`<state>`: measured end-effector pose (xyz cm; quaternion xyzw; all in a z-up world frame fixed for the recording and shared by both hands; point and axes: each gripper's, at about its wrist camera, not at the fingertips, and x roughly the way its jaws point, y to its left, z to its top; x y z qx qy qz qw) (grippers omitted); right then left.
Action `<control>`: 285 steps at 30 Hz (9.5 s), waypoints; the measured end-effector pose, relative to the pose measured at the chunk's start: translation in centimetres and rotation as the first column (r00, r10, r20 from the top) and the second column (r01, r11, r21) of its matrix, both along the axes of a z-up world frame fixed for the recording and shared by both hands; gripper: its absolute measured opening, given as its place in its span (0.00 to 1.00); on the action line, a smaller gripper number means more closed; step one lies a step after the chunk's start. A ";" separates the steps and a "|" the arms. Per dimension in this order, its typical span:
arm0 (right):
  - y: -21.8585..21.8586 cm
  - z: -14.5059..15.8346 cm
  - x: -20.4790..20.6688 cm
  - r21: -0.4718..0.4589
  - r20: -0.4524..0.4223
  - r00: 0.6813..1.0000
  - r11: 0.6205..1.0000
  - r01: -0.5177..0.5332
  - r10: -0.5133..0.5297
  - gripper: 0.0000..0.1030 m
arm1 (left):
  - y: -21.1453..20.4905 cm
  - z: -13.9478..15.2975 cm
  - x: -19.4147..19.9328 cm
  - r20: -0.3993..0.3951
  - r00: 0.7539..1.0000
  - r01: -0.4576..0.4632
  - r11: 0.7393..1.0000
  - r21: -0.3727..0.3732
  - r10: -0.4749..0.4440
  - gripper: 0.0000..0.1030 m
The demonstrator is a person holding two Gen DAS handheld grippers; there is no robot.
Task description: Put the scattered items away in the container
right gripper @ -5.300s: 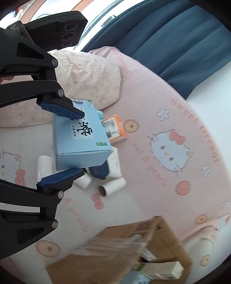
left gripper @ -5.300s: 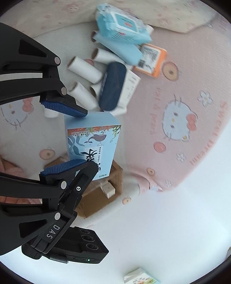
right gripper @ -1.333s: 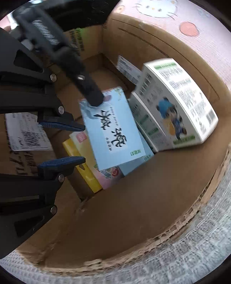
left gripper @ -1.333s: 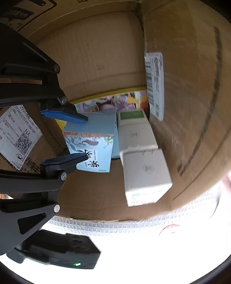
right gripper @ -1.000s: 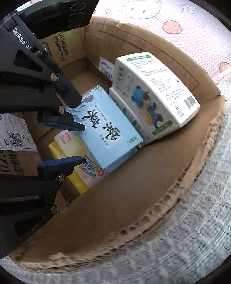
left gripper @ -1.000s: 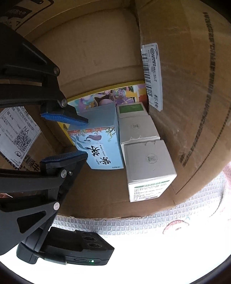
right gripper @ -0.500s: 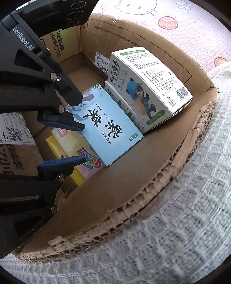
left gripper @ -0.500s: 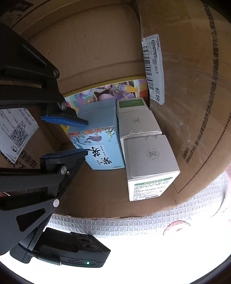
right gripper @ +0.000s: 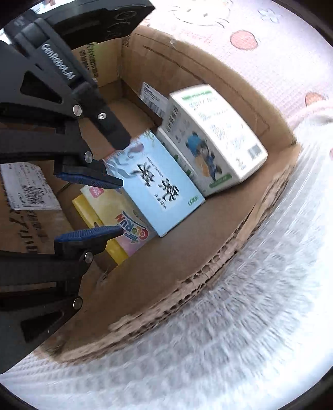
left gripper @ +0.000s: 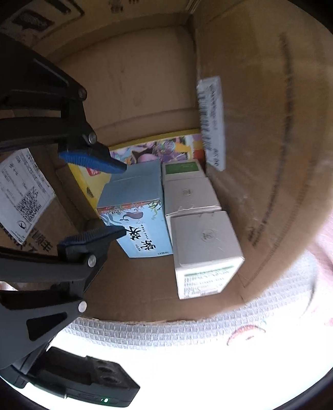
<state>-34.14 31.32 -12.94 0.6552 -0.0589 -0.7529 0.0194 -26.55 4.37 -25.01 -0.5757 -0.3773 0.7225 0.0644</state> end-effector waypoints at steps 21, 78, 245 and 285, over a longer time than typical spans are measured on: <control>-14.6 8.2 16.1 0.251 -0.282 0.938 0.959 -0.131 0.202 0.31 | -5.4 13.8 9.4 -0.350 0.936 -0.056 0.960 -0.274 -0.046 0.59; -48.8 -8.0 25.2 -0.280 -0.454 0.815 0.810 -0.515 0.361 0.58 | -43.4 5.7 31.9 -0.410 0.850 -0.463 0.840 -0.283 0.331 0.59; -47.1 -22.4 25.1 -0.420 0.012 0.998 0.906 -0.045 0.055 0.24 | -41.9 -5.3 20.7 0.073 0.983 0.181 0.833 -0.523 -0.167 0.71; -40.4 -20.0 30.1 -0.379 0.092 0.972 0.910 -0.166 0.216 0.34 | -31.6 -5.6 30.5 0.207 0.978 0.101 0.882 -0.461 -0.004 0.62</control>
